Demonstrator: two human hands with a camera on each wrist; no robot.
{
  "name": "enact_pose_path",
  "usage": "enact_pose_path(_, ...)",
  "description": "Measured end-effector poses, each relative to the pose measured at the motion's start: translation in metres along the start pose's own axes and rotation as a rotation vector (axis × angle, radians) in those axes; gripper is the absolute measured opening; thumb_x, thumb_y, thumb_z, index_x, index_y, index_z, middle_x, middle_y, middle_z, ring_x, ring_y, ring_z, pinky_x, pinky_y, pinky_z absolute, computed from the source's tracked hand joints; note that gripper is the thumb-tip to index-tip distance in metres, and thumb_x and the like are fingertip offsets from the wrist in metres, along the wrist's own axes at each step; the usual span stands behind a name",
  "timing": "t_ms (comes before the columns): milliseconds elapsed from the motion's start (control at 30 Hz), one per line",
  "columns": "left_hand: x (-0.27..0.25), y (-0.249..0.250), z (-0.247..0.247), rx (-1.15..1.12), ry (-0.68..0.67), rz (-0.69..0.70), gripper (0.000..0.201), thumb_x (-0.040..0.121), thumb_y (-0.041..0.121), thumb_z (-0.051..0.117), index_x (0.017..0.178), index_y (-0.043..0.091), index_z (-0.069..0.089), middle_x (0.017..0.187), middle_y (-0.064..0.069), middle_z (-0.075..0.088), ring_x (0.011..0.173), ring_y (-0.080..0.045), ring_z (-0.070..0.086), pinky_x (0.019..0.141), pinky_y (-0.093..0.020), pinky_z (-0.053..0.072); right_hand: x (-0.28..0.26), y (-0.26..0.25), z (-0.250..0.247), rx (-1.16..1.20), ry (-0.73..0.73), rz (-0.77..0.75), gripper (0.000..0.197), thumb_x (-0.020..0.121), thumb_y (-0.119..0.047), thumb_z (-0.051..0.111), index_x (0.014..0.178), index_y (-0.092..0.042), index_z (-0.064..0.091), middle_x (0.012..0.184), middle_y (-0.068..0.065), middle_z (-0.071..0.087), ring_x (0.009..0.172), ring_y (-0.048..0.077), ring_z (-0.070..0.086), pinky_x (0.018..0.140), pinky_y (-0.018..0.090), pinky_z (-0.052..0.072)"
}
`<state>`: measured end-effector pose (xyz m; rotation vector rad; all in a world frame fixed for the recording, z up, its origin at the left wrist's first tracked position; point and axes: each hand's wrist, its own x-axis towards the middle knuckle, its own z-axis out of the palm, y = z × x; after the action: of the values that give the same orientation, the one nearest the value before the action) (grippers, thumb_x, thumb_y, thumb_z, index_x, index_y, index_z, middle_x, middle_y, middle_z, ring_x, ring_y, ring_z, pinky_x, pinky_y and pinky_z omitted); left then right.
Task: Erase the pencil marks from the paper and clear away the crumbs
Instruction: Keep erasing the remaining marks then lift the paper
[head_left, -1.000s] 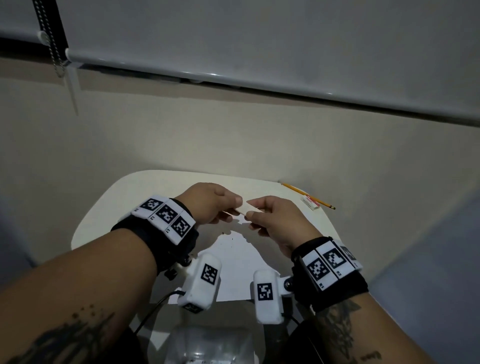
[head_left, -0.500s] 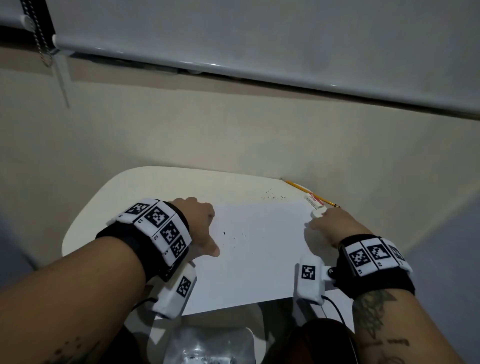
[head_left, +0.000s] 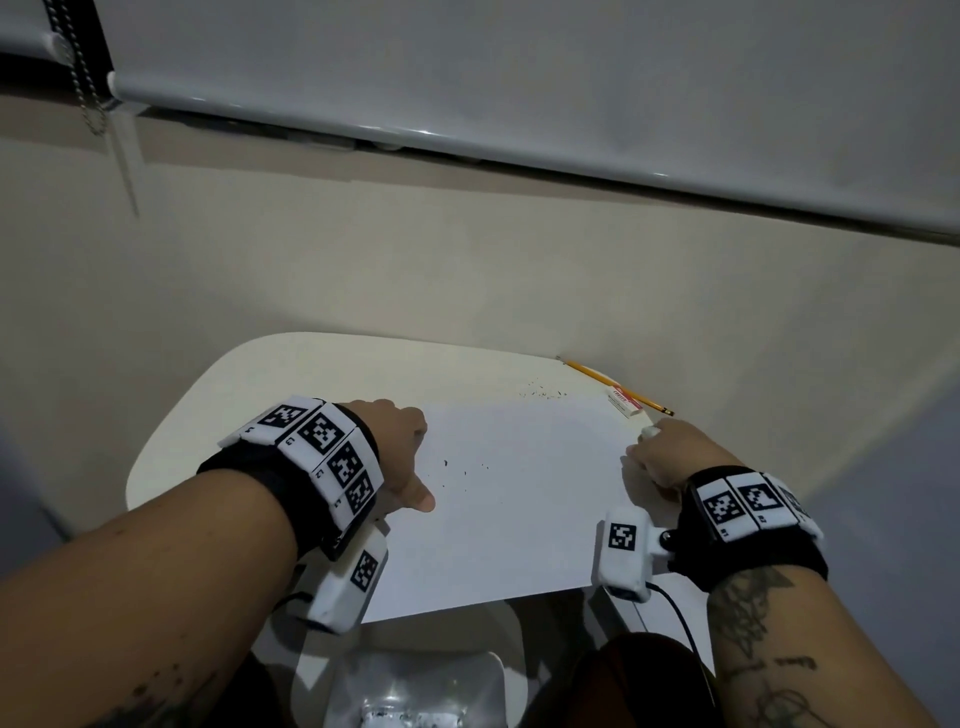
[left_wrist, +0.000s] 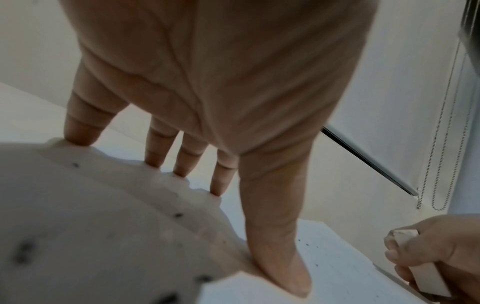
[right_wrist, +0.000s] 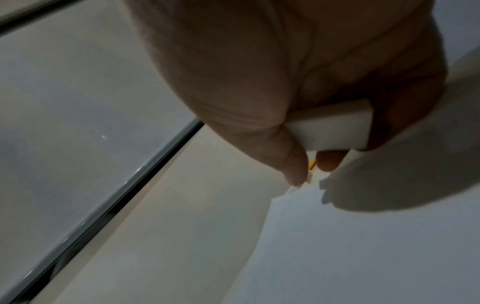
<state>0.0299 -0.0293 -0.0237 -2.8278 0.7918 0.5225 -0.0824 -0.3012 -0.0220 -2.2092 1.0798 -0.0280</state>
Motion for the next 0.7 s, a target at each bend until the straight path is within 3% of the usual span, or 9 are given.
enact_pose_path(100, 0.002, -0.001, 0.002, -0.004, 0.011, 0.011, 0.092, 0.066, 0.07, 0.072, 0.139, 0.025, 0.038, 0.126, 0.002, 0.052, 0.108, -0.024, 0.058, 0.078, -0.033, 0.045, 0.004, 0.002, -0.001, 0.001, -0.004, -0.014, 0.037, 0.094, -0.013, 0.06, 0.128, 0.0, 0.056, 0.117, 0.02, 0.061, 0.088, 0.027, 0.053, 0.08, 0.037, 0.05)
enact_pose_path(267, 0.004, -0.003, 0.004, -0.001, 0.009, 0.012, 0.091, 0.067, 0.069, 0.072, 0.139, 0.025, 0.039, 0.126, 0.002, 0.053, 0.108, -0.024, 0.058, 0.082, -0.034, 0.046, 0.002, 0.0, -0.005, -0.051, -0.026, -0.009, 0.019, 0.091, -0.016, 0.059, 0.107, -0.006, 0.057, 0.096, 0.01, 0.062, 0.08, 0.027, 0.058, 0.066, 0.028, 0.041)
enact_pose_path(400, 0.004, -0.003, 0.003, -0.023, -0.002, 0.009, 0.088, 0.068, 0.068, 0.072, 0.138, 0.025, 0.04, 0.126, 0.002, 0.053, 0.109, -0.024, 0.058, 0.082, -0.034, 0.047, 0.002, 0.0, -0.004, -0.034, -0.01, -0.056, 0.032, 0.089, -0.014, 0.066, 0.117, -0.008, 0.052, 0.111, 0.011, 0.061, 0.102, 0.029, 0.059, 0.08, 0.031, 0.043)
enact_pose_path(500, 0.002, -0.009, 0.006, -0.057, 0.048, 0.009, 0.089, 0.064, 0.072, 0.069, 0.133, 0.023, 0.042, 0.12, 0.002, 0.054, 0.104, -0.023, 0.059, 0.084, -0.037, 0.05, 0.002, 0.0, -0.006, -0.021, 0.034, -0.115, 0.021, 0.09, -0.012, 0.064, 0.109, -0.004, 0.06, 0.102, 0.014, 0.061, 0.091, 0.028, 0.056, 0.076, 0.029, 0.04)
enact_pose_path(600, -0.002, -0.018, 0.004, -0.167, 0.125, -0.038, 0.109, 0.065, 0.073, 0.068, 0.151, 0.026, 0.022, 0.147, -0.005, 0.04, 0.129, -0.028, 0.047, 0.102, -0.044, 0.044, -0.003, -0.002, -0.013, 0.076, 0.118, -0.189, 0.008, 0.093, -0.008, 0.059, 0.097, -0.002, 0.063, 0.093, 0.015, 0.058, 0.084, 0.026, 0.052, 0.072, 0.028, 0.036)
enact_pose_path(700, -0.006, -0.027, -0.008, -0.31, 0.196, -0.111, 0.112, 0.074, 0.065, 0.07, 0.156, 0.024, 0.005, 0.151, -0.011, 0.036, 0.134, -0.031, 0.043, 0.106, -0.044, 0.041, -0.01, -0.005, -0.021, 0.2, 0.222, -0.234, 0.009, 0.095, -0.011, 0.056, 0.092, -0.005, 0.061, 0.088, 0.013, 0.058, 0.081, 0.026, 0.053, 0.064, 0.03, 0.036)
